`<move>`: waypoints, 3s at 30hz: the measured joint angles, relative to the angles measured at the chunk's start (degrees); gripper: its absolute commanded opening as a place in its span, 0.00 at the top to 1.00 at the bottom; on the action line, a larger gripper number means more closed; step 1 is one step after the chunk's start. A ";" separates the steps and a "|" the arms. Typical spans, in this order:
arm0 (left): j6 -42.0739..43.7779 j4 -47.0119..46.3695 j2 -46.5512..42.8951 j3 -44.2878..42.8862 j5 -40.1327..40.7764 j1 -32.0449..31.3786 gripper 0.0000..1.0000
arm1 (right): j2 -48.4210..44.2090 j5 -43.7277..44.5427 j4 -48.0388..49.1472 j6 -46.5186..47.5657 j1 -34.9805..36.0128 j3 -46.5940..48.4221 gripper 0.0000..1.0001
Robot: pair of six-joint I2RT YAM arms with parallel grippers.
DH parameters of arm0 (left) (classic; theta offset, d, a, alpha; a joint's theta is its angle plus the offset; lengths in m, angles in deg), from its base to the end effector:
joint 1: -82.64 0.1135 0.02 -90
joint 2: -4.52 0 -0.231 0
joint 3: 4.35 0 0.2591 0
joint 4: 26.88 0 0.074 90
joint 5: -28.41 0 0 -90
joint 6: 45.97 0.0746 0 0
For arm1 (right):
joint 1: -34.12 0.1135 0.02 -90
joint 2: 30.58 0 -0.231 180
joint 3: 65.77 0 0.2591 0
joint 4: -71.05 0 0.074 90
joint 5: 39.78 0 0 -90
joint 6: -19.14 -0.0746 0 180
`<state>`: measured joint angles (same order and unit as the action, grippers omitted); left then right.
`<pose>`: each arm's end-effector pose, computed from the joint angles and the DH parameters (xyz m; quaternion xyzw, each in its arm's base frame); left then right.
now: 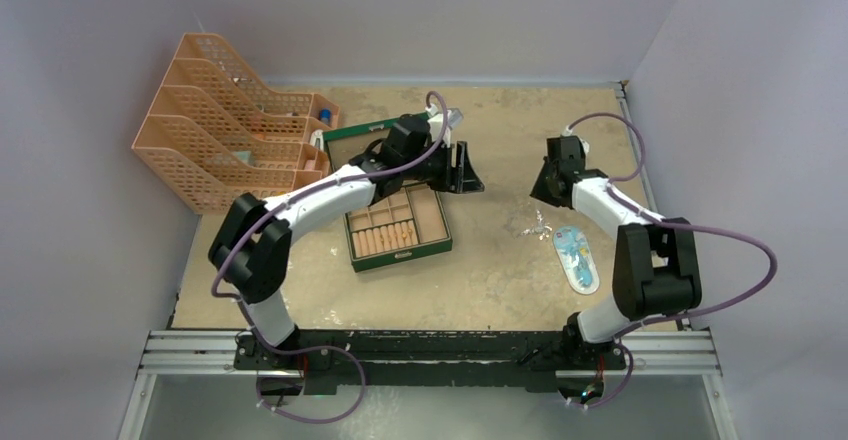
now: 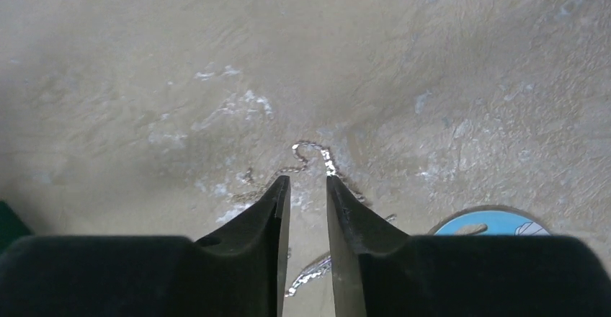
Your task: Organize the mixed jewelry
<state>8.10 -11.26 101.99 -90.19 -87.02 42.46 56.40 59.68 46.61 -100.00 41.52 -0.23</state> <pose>0.3075 -0.3016 0.2256 0.1454 0.8280 -0.4610 0.2841 0.3504 0.0331 0.1435 0.2046 0.9012 0.0448 0.3794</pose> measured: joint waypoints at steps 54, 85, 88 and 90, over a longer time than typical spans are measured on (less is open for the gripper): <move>-2.64 7.80 16.26 -13.92 -1.16 -2.01 0.46 | 2.89 3.28 -5.70 -2.32 0.28 -0.87 0.64; -2.49 7.82 16.26 -13.92 -1.40 -2.01 0.46 | 7.26 6.73 -4.85 -2.40 2.47 0.28 0.95; -2.49 7.82 16.26 -13.92 -1.46 -2.01 0.46 | 7.13 7.87 -4.92 -2.45 2.56 0.48 0.98; -2.58 7.80 16.28 -13.92 -1.79 -2.01 0.46 | 7.06 8.37 -5.18 -2.58 2.56 0.48 0.99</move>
<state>5.52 -3.45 118.28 -104.11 -88.81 40.45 63.46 68.05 41.43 -102.58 44.08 0.26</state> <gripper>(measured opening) 0.540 0.030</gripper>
